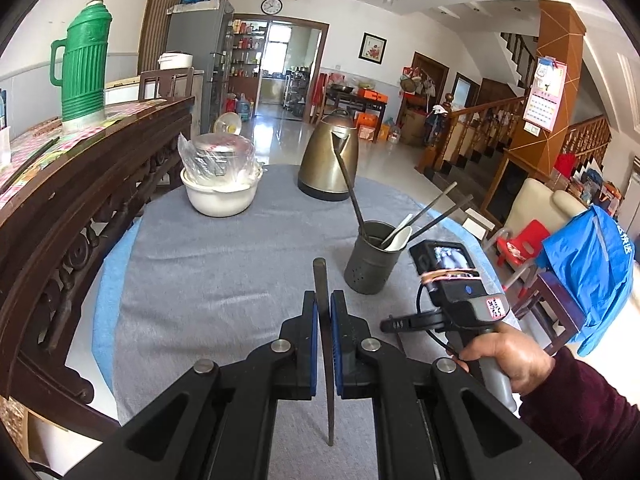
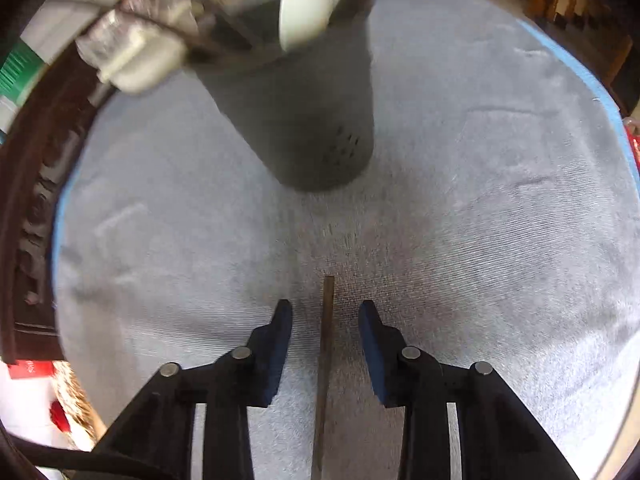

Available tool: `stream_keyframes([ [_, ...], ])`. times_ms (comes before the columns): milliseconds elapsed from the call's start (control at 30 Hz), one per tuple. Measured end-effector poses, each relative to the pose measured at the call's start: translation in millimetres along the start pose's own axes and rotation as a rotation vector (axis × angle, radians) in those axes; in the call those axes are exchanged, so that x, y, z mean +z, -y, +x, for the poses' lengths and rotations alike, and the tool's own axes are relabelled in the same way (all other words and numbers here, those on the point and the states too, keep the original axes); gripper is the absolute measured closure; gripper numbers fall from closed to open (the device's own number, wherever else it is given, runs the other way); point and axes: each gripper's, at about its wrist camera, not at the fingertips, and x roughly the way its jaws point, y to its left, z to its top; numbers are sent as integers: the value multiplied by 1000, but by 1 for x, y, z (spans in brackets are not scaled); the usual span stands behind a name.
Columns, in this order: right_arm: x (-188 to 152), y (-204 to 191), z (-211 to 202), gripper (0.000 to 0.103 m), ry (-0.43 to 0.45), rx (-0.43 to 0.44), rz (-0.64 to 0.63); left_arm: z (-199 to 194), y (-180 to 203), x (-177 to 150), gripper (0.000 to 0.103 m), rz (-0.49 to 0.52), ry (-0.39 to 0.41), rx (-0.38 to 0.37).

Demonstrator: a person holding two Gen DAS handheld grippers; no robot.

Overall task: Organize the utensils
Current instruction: 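Lift the right gripper's chopstick toward the gray cup while the left gripper lifts its chopstick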

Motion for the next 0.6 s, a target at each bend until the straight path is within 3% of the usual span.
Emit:
stream_keyframes([
  [33,1,-7,1,78,-1,-34,-30,0,-2,0,96,-7,-1,-3],
  [67,0,-11,1,92,3,-60,-50,1,-5,1,96,-16,-2,-8],
  [133,-2,-17,1,96,12,-71,-86,2,-10,1,96,-25,-3,-7],
  [233,-7,-19,-9,97,66,-67,-84,5,-16,2,96,-39,-5,-16],
  [600,-40,-5,-113,98,370,100,-29,1,-15,4,97,-37,36,-61],
])
